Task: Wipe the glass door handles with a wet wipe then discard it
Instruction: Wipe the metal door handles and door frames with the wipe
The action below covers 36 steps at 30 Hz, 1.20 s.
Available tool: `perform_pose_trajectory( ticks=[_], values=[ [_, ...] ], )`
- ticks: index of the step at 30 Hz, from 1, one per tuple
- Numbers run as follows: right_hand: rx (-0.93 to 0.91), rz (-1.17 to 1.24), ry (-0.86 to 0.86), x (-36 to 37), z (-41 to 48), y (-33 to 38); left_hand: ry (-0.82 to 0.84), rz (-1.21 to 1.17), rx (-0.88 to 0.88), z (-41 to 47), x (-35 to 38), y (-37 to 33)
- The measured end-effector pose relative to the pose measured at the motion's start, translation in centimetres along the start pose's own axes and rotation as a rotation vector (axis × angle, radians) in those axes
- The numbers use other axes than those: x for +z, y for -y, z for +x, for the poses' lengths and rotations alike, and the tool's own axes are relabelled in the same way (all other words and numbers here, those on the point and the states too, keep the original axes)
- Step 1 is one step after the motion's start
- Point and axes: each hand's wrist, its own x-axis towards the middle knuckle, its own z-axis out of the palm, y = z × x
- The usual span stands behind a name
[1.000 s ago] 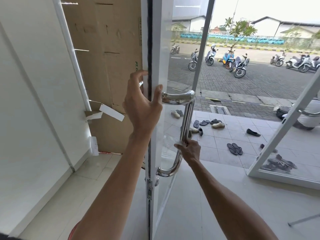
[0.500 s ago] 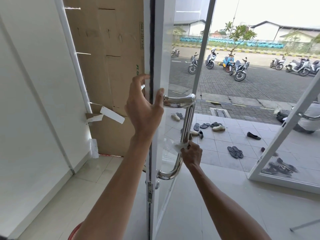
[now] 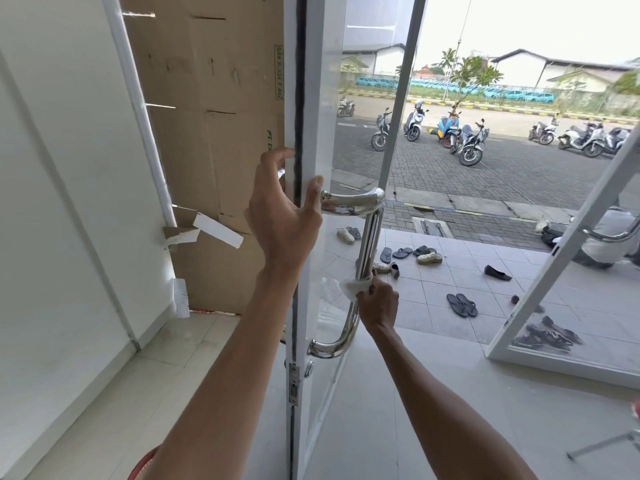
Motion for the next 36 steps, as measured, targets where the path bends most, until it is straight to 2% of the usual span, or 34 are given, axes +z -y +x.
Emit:
perform_pose_trajectory(
  ticks=[4,9,18,26,29,33,36],
  values=[
    [-0.046,-0.031,-0.069,-1.0,1.1,2.4,0.001,-0.003,-0.006,0.2,-0.1,0.1],
    [-0.154,0.041,-0.193,-2.5,2.2,4.3,-0.011,-0.002,-0.001,0.0,0.0,0.2],
    [-0.058,-0.011,-0.052,-2.1,0.8,2.4,0.010,0.000,-0.014,-0.1,-0.1,-0.3],
    [-0.212,0.090,-0.249,-5.6,3.5,7.9,0.020,-0.003,-0.007,-0.1,-0.1,-0.1],
    [-0.220,0.080,-0.205,-5.4,3.4,7.1,0.019,-0.002,-0.004,-0.1,-0.2,-0.2],
    [-0.165,0.035,-0.063,-3.8,3.0,4.6,0.026,-0.005,-0.007,0.0,-0.3,-0.2],
    [-0.150,0.024,-0.043,-4.1,3.1,5.3,0.028,-0.002,-0.003,0.1,-0.5,-0.1]
  ],
)
